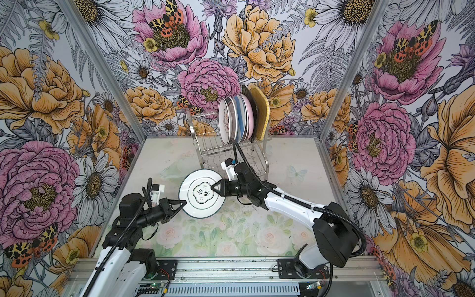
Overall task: Load plates into a dish rack
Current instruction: Place the plate on the dish rack.
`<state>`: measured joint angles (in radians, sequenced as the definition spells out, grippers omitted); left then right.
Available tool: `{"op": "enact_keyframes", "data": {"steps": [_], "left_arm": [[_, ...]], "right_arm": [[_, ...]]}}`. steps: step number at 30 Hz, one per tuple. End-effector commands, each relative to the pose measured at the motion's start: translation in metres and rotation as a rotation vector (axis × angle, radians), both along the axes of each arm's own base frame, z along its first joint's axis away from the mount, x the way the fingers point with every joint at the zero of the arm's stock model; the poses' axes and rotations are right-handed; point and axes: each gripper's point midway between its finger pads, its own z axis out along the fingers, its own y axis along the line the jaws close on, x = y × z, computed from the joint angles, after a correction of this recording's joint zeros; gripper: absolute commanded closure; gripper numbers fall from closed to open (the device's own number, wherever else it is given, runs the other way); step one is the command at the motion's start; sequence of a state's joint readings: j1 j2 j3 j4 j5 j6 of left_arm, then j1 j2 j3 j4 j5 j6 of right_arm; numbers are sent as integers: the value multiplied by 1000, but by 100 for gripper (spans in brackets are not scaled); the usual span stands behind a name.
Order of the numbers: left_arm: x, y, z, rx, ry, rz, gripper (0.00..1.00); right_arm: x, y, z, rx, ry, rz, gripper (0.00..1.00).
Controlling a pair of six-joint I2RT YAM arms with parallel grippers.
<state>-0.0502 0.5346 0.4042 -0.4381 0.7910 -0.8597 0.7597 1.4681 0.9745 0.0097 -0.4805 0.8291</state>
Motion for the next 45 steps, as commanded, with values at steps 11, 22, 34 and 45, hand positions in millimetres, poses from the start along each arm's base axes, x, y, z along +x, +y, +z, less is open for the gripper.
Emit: {"op": "enact_keyframes", "data": {"steps": [11, 22, 34, 45], "left_arm": [[6, -6, 19, -22, -84, -30, 89], [15, 2, 23, -1, -83, -20, 42], [37, 40, 17, 78, -46, 120, 26], [69, 66, 22, 245, -66, 187, 19]], "right_arm": [[-18, 4, 27, 59, -70, 58, 100], [-21, -17, 41, 35, -101, -15, 100], [-31, -56, 47, -42, -134, -117, 100], [-43, -102, 87, -191, -246, -218, 100]]}}
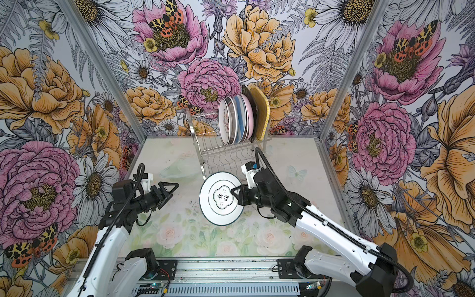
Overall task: Load plates into a dish rack
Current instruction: Place the plate on the dish rack.
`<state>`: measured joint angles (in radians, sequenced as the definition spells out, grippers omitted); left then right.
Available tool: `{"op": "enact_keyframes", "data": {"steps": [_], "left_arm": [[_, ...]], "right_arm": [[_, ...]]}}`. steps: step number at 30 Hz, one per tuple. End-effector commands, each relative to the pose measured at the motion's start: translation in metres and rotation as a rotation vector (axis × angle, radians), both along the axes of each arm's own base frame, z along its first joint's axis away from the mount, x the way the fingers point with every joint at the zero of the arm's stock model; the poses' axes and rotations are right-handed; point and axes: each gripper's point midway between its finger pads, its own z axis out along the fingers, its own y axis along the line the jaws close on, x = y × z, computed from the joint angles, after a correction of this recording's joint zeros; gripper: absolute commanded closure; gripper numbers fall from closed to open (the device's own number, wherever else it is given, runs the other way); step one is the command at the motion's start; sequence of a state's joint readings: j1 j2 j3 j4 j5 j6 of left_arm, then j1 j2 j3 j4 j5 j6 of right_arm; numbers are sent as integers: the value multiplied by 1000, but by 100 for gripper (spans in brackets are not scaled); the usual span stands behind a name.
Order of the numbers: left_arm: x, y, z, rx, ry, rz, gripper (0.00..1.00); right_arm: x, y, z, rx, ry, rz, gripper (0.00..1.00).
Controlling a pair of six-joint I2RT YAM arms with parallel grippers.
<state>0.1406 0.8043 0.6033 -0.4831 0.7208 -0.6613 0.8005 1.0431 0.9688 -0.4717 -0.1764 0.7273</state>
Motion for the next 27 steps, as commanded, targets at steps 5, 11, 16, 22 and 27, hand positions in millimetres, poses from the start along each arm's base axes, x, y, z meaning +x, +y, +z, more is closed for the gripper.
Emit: {"op": "enact_keyframes", "data": {"steps": [5, 11, 16, 22, 27], "left_arm": [[28, 17, 10, 159, -49, 16, 16], [45, 20, 9, 204, -52, 8, 10], [51, 19, 6, 201, -56, 1, 7], [54, 18, -3, 193, -46, -7, 5], [55, 19, -6, 189, -44, -6, 4]], "right_arm": [[5, -25, 68, -86, -177, -81, 100], [12, -33, 115, -163, -275, -137, 100], [29, -34, 158, -218, -359, -195, 100], [57, -24, 207, -285, -471, -243, 100], [82, -17, 238, -346, -552, -306, 100]]}}
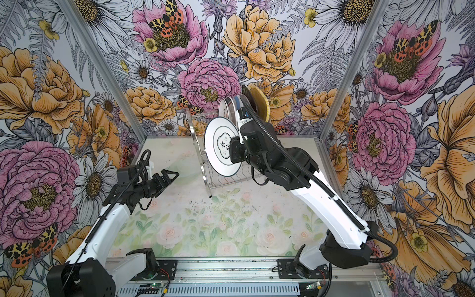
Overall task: Load plates into a dish rack
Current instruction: Place the plate on the dish rack.
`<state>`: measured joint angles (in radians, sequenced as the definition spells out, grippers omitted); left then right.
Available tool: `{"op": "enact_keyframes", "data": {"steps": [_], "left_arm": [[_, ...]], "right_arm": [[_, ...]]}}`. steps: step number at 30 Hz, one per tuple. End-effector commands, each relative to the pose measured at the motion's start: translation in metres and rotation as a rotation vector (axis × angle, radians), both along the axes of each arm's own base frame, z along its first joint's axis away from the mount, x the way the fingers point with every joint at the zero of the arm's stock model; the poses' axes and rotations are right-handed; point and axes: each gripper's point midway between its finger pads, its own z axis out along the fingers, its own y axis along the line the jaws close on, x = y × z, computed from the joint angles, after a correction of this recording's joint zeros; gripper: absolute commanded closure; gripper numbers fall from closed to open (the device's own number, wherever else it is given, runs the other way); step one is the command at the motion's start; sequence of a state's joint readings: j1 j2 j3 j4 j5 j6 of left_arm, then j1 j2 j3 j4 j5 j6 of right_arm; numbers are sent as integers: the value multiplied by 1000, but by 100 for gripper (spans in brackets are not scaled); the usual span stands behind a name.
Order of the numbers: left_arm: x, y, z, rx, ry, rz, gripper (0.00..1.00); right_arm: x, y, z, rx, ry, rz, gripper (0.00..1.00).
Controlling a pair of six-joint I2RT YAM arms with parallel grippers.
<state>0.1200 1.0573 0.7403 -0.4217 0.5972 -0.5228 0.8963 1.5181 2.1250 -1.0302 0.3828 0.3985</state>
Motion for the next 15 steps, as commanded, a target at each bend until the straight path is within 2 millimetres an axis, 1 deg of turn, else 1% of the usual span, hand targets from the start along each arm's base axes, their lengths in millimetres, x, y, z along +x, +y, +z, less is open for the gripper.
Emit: {"op": "enact_keyframes", "data": {"steps": [1, 4, 8, 11, 15], "left_arm": [[4, 1, 0, 23, -32, -9, 4], [5, 1, -1, 21, -31, -11, 4], [6, 2, -1, 20, -33, -8, 2], [6, 2, -2, 20, -29, -7, 1], [8, 2, -3, 17, -28, -8, 1]], "right_arm": [[13, -8, 30, -48, -103, -70, 100], [28, -5, 45, -74, -154, -118, 100], [47, -1, 54, -115, -209, -190, 100], [62, 2, 55, -136, -234, -231, 100], [80, 10, 53, -143, -250, -263, 100]]}}
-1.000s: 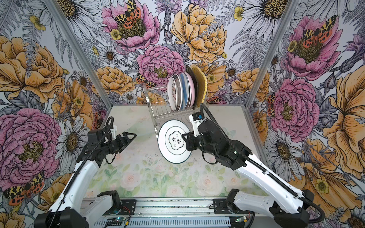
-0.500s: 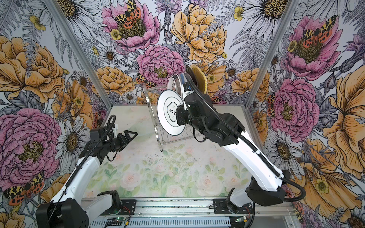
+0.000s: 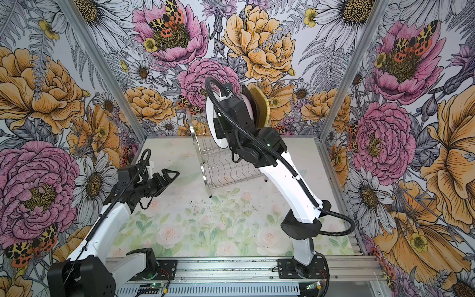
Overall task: Load plates into a dish rack
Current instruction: Place the plate on the dish rack.
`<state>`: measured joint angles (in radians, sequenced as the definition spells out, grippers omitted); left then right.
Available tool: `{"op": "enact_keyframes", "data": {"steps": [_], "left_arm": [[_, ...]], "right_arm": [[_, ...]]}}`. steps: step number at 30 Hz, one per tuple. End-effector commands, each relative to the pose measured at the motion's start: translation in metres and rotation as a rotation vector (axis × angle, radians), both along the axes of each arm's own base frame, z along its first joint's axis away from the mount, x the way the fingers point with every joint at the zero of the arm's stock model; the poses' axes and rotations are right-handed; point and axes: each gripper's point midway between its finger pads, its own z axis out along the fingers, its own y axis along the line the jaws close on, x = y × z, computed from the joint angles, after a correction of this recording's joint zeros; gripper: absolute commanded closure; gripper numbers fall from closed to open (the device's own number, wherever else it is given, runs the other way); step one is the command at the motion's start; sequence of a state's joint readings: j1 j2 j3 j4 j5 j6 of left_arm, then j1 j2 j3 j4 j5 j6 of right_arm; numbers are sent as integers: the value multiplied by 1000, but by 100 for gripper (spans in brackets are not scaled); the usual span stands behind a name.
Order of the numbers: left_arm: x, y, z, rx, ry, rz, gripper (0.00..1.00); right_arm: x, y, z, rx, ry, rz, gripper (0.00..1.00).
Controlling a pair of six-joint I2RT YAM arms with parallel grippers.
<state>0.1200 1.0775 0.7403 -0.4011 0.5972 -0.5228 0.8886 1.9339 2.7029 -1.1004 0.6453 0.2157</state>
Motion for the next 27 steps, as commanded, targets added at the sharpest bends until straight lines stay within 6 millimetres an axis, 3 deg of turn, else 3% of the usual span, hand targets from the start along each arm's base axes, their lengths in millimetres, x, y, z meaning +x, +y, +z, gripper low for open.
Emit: {"op": "enact_keyframes", "data": {"steps": [1, 14, 27], "left_arm": [[4, 1, -2, 17, -27, -9, 1], [6, 0, -9, 7, -20, -17, 1], [7, 6, -12, -5, -17, -5, 1]], "right_arm": [[13, -9, 16, 8, -70, -71, 100], [65, 8, -15, -49, -90, -153, 100], [87, 19, -35, -69, -81, -151, 100]]}}
